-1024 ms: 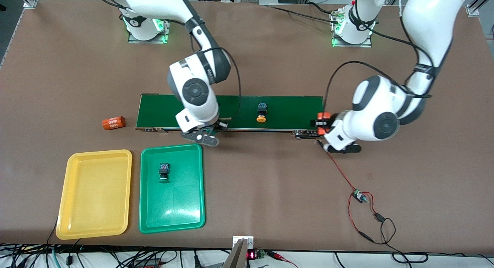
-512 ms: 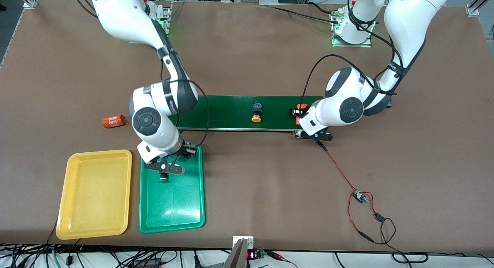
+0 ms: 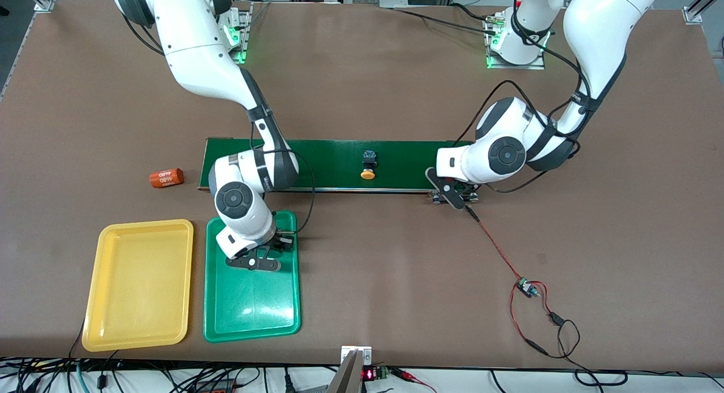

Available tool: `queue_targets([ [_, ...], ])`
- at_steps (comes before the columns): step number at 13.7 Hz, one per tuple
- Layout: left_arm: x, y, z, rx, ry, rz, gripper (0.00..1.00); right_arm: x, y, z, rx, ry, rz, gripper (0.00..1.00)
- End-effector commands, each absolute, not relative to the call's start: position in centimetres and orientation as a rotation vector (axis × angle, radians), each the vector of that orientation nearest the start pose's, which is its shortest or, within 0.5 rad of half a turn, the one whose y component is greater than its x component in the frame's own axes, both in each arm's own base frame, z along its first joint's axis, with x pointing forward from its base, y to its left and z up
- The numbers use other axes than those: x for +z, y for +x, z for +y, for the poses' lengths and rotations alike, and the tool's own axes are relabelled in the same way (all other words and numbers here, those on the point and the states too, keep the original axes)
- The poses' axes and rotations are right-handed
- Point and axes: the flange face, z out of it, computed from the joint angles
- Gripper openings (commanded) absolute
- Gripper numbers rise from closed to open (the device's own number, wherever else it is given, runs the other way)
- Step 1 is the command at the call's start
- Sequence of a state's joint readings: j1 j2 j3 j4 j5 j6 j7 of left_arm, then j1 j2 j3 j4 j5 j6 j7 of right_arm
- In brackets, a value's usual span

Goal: Sort buttons by color to trays
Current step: 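Place the green button in the green tray while the left gripper places capacitor, then grasp the yellow button on the belt with the right gripper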

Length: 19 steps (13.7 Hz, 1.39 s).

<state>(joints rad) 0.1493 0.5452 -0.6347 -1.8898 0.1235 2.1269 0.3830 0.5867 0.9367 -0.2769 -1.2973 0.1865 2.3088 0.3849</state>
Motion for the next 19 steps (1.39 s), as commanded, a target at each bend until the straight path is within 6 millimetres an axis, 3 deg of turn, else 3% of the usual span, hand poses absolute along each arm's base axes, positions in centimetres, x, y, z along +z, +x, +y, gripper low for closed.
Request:
queue_targets([
  [1, 25.1, 54.3, -26.5, 0.323, -2.801, 1.806, 0.25, 20.4, 71.0, 27.7, -0.208, -3.15, 0.067, 1.0],
  [3, 24.5, 53.5, -27.2, 0.32, -2.619, 2.058, 0.25, 21.6, 70.8, 28.3, -0.212, -3.145, 0.054, 1.0],
  [4, 24.3, 53.2, -27.5, 0.317, -2.55, 2.137, 0.29, 21.9, 70.4, 28.5, -0.169, -3.151, 0.062, 1.0],
  [5, 23.7, 52.6, -28.1, 0.329, -2.496, 2.187, 0.35, 23.5, 70.2, 28.5, -0.119, -3.15, 0.071, 1.0],
  [6, 23.6, 52.3, -28.6, 0.333, -2.454, 2.215, 0.49, 24.5, 69.8, 28.7, -0.074, -3.154, 0.076, 1.0],
  [7, 23.9, 51.8, -29.4, 0.329, -2.439, 2.236, 0.99, 26.0, 69.2, 28.5, -0.014, -3.16, 0.08, 1.0],
  [9, 24.3, 52.0, -29.4, 0.315, -2.437, 2.236, 1.0, 29.0, 68.2, 28.7, 0.065, -3.157, 0.095, 1.0],
  [12, 25.1, 52.4, -29.2, 0.298, -2.438, 2.22, 1.0, 32.4, 64.8, 31.2, 0.158, -3.152, 0.101, 1.0],
  [15, 28.1, 53.2, -28.8, 0.336, -2.431, 2.18, 1.0, 33.9, 60.7, 34.6, 0.187, -3.148, 0.152, 1.0],
  [16, 29.9, 53.5, -28.6, 0.356, -2.432, 2.145, 1.0, 33.7, 59.5, 35.5, 0.207, -3.152, 0.145, 1.0],
  [19, 33.9, 53.8, -26.4, 0.409, -2.604, 1.805, 1.0, 33.3, 56.2, 39.0, 0.234, -3.164, 0.206, 1.0],
])
